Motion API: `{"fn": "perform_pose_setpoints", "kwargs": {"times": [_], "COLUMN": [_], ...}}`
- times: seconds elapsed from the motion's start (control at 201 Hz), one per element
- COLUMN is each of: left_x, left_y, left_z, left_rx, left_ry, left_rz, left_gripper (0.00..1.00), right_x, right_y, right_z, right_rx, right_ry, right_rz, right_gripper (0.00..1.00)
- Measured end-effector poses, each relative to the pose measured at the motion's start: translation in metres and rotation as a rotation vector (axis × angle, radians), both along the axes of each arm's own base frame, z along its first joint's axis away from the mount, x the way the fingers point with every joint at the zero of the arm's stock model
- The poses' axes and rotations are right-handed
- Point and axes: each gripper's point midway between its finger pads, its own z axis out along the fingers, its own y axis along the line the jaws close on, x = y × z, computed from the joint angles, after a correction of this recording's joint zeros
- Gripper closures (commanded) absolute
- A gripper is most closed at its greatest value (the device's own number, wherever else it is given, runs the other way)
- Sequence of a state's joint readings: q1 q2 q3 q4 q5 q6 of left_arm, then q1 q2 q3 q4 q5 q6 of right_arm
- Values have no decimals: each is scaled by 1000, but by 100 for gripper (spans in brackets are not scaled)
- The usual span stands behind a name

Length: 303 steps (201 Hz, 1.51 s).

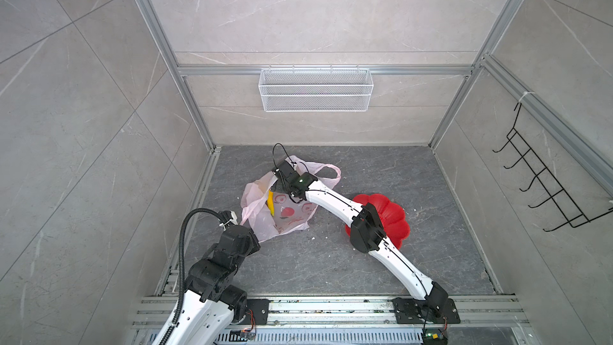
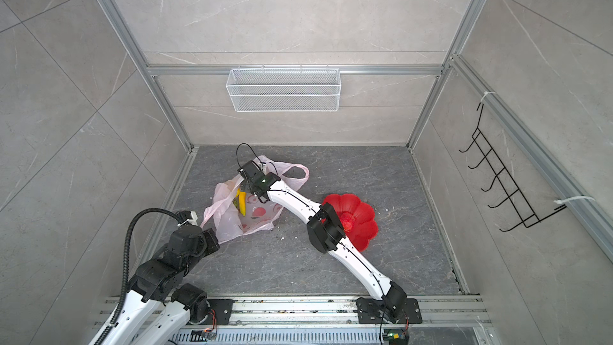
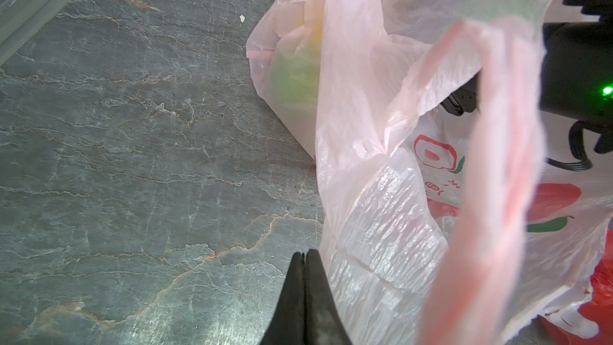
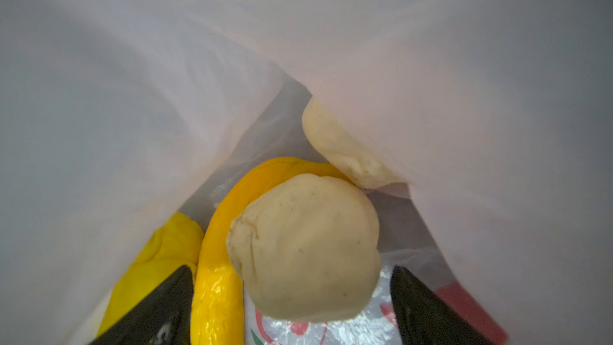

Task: Take the fake fruits out of the plastic bag
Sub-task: 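Grasp the cream-coloured fruit inside the bag with the right gripper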

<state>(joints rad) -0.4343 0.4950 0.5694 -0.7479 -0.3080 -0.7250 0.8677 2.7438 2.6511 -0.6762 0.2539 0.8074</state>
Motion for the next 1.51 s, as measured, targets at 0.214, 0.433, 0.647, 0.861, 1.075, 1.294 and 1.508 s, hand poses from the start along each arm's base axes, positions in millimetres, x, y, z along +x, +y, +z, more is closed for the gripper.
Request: {"fn": "perform_pose_setpoints", "kwargs": {"times": [0.214, 0.433, 0.647, 0.861, 1.075, 1.294, 1.508], "left_x": [0, -3, -3, -4, -4, -4, -1], "left_y": [-3, -4, -5, -7, -7, -7, -8], "left_z": [-4, -3, -1, -1, -1, -1, -1], "left_rx": [-10, -27, -31, -40, -38, -37, -35], "left_ry": [4, -18, -28, -24, -25, -26, -26], "left_rz": [-11, -27, -33, -43, -45, -45, -42], "left_gripper": [100, 100, 100, 100, 100, 100, 100], "right_x": [1, 5, 11, 15, 18, 18, 17], "right_y": [-1, 1, 7, 5, 4, 8, 12], "right_z": [-26, -25, -18, -16, -16, -15, -17], "right_rx": [5, 38, 84, 106, 125, 144, 160], "right_ry": [45, 40, 16, 18, 31, 35, 25], "right_rz": [-21, -44, -55, -73, -79, -62, -31], "right_gripper": [7, 8, 9, 14, 24, 38, 45]}}
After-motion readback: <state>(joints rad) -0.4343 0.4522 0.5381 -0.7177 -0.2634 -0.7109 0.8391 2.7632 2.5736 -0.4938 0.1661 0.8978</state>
